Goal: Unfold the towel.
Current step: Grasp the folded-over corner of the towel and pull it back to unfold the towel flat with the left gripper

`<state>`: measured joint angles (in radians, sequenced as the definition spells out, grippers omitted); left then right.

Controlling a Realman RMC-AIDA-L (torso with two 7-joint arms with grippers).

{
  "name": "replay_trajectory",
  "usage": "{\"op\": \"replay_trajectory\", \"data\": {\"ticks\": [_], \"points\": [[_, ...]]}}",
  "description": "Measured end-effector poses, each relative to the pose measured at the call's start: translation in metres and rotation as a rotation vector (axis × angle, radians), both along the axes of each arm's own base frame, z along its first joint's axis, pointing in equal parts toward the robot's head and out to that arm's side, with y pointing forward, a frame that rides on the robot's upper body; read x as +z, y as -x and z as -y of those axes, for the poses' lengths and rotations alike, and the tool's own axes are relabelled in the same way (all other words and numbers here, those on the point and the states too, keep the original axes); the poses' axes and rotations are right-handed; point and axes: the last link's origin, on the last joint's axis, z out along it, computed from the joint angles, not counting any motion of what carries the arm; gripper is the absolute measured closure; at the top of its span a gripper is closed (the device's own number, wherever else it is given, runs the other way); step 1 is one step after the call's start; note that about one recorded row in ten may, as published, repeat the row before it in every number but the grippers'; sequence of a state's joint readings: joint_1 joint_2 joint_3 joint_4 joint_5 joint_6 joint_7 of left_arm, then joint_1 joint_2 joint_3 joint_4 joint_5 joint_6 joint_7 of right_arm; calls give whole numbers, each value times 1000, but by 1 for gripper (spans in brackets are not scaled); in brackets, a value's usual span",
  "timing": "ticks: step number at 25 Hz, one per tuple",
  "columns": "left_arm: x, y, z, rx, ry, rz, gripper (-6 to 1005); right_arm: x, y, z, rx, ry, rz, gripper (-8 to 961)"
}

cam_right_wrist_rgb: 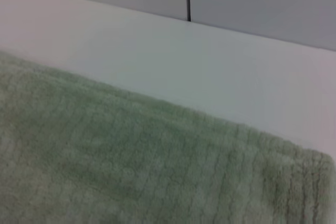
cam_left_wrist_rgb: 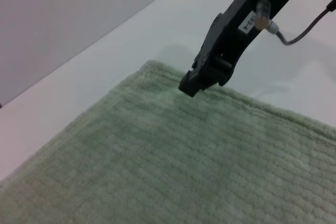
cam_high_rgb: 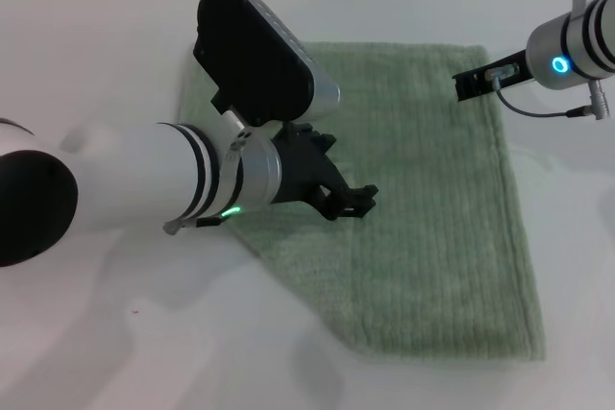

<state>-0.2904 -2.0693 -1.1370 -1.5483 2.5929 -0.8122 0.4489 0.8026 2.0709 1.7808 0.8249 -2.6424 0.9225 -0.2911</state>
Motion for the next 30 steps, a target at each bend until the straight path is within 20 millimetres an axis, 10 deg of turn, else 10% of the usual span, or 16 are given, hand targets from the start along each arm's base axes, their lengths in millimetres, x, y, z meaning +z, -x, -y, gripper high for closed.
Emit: {"op": "replay_trajectory", "data": {"ticks": [30], "points": [[-15, -3, -3, -49, 1, -7, 246, -7, -15, 6, -25, 21, 15, 954]]}}
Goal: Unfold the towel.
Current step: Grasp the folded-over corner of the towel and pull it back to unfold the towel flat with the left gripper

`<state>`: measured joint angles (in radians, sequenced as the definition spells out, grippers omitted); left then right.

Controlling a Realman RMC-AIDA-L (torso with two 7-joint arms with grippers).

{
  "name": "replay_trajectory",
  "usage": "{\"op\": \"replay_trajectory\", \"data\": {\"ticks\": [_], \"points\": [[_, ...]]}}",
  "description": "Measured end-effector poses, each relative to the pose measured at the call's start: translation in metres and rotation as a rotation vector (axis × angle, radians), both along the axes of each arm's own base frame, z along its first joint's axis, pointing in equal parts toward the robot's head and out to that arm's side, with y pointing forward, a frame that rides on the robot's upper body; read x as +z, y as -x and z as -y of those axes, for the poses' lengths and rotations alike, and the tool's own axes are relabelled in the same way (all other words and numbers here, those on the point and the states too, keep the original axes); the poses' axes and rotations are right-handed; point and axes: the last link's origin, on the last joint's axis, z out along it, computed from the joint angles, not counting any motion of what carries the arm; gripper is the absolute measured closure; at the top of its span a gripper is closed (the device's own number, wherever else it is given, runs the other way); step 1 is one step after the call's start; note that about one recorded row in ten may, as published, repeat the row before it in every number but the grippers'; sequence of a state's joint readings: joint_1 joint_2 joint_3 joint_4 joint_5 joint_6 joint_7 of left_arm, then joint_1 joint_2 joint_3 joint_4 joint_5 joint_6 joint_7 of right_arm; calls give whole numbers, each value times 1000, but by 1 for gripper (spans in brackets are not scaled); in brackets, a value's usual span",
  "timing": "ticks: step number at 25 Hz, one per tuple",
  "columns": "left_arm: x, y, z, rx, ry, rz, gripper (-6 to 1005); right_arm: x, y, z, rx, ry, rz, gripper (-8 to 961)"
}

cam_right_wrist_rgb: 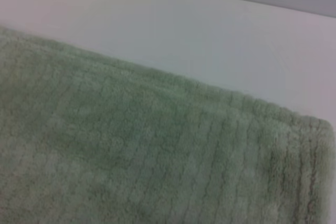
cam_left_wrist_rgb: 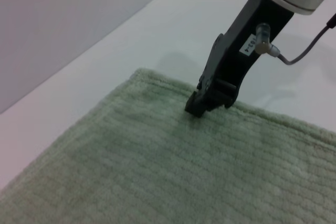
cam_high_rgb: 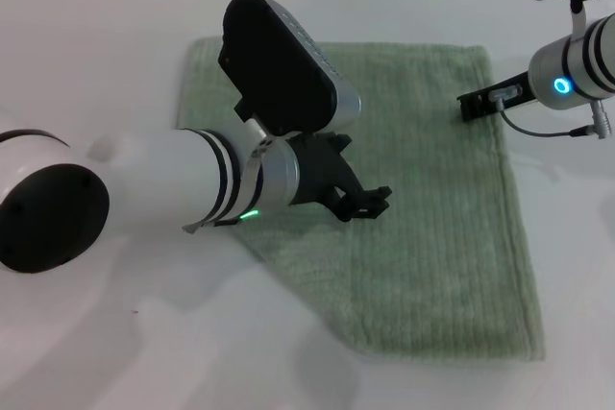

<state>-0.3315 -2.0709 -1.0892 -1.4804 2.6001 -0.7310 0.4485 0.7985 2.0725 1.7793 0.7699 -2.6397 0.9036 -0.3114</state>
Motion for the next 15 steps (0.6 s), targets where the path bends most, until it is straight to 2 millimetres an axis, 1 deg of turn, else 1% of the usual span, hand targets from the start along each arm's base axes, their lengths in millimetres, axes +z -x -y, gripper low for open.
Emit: {"op": "replay_trajectory", "data": {"ticks": [5, 15], "points": [[-1, -1, 0, -10, -1, 1, 248, 0, 0, 0, -2, 3, 0, 954], [-7, 4, -3, -9, 4, -18, 250, -1, -2, 2, -7, 7, 1, 954]]}}
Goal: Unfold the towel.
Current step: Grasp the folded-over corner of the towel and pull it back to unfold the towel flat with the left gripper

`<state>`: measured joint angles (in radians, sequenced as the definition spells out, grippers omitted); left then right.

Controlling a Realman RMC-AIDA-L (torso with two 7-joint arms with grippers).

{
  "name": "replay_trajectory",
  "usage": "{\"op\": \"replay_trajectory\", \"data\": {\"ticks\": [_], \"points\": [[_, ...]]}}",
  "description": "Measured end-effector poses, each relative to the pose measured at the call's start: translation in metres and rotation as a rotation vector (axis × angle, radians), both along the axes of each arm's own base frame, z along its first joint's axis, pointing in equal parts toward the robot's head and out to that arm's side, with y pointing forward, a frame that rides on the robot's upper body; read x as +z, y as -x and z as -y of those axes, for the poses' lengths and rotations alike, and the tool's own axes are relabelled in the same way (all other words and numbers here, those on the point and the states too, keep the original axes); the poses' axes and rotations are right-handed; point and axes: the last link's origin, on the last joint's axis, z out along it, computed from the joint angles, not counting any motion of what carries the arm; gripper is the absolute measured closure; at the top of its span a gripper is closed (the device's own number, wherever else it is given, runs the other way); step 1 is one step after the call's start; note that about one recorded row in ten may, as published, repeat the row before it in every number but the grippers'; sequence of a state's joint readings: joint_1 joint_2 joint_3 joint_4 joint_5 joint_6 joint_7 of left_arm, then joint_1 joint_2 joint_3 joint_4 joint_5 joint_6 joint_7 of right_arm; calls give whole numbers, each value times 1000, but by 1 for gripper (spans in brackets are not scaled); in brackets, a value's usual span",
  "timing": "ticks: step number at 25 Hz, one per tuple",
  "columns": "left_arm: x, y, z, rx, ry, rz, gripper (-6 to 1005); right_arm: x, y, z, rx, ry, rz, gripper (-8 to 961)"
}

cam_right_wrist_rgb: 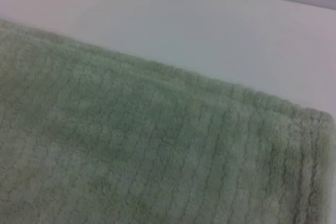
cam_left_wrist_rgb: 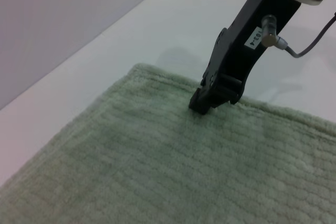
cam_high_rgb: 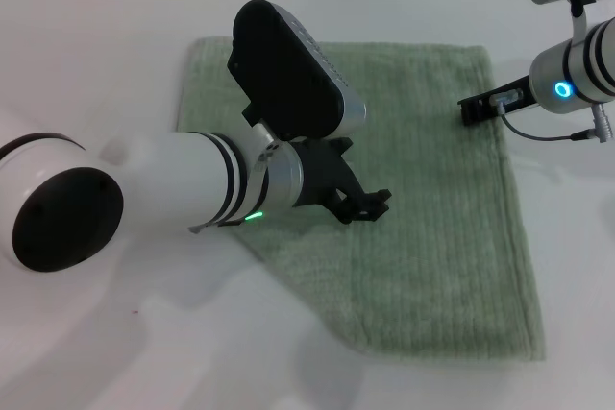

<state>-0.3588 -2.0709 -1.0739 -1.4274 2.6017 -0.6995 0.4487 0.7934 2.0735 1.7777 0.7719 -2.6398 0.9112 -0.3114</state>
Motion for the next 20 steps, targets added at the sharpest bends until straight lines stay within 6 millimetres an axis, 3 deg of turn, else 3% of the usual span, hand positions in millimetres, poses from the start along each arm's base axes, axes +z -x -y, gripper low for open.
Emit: {"op": "replay_trajectory", "data": {"ticks": [20], "points": [[-11, 14, -17, 16, -13, -36, 256, 0, 2, 0, 3, 3, -1, 954]]}}
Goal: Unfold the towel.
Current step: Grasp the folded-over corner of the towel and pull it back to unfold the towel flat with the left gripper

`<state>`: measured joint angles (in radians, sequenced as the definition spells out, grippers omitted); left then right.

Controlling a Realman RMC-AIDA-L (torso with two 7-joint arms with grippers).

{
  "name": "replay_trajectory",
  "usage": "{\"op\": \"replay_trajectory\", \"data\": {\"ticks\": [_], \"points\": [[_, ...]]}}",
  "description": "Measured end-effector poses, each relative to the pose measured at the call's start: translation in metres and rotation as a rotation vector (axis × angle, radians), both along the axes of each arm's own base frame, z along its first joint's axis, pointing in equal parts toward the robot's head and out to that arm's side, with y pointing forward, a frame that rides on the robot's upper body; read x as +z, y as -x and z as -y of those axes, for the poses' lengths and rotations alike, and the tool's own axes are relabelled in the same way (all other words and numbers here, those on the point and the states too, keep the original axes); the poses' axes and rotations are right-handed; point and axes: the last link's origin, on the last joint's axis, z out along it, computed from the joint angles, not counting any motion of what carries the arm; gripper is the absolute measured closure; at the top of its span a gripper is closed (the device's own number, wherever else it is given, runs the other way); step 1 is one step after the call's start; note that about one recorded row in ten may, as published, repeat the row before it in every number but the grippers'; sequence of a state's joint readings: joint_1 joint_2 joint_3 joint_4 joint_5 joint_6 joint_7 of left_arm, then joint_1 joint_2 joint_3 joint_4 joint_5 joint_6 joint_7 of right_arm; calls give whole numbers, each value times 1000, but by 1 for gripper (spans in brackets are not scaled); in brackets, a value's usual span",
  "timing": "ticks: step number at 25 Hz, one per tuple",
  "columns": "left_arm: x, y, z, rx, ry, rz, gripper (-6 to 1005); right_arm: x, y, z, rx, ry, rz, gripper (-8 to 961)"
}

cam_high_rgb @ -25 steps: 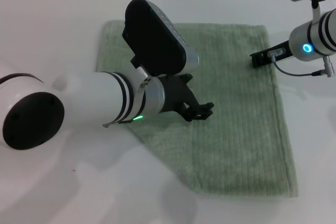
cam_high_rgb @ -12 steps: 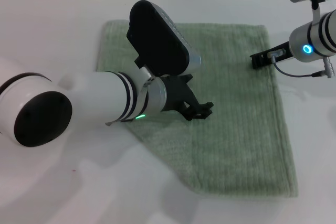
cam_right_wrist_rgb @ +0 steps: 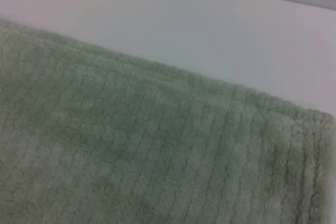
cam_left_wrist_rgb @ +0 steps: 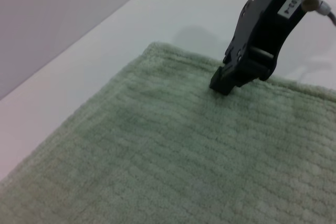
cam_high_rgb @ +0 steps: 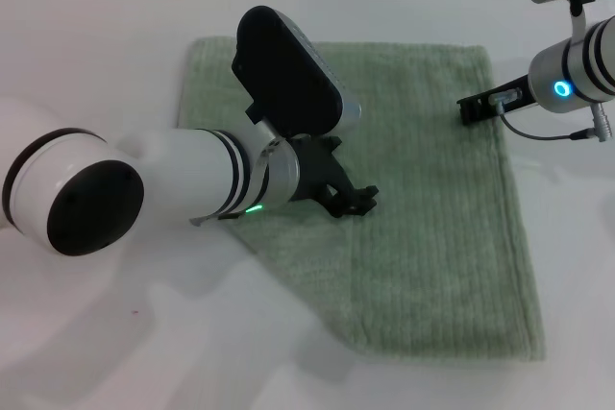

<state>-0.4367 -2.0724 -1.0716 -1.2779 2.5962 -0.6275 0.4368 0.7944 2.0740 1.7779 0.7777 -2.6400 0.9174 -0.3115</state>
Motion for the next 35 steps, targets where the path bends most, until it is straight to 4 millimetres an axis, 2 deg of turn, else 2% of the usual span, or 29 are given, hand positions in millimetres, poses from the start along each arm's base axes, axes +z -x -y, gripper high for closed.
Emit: {"op": "replay_trajectory", "data": {"ticks": [13, 24, 27, 32, 35], "points": [[1, 1, -6, 10, 14, -40, 260, 0, 2, -1, 4, -2, -1, 954], [3, 1, -8, 29, 26, -58, 467, 3, 3, -3, 6, -12, -6, 954], [6, -5, -7, 31, 33, -53, 698, 3, 3, -3, 7, -13, -6, 954], [11, -12, -6, 39, 26, -35, 873, 3, 3, -3, 9, -14, -6, 954], [16, -15, -6, 52, 23, -28, 929, 3, 2, -3, 7, -14, -5, 954]]}}
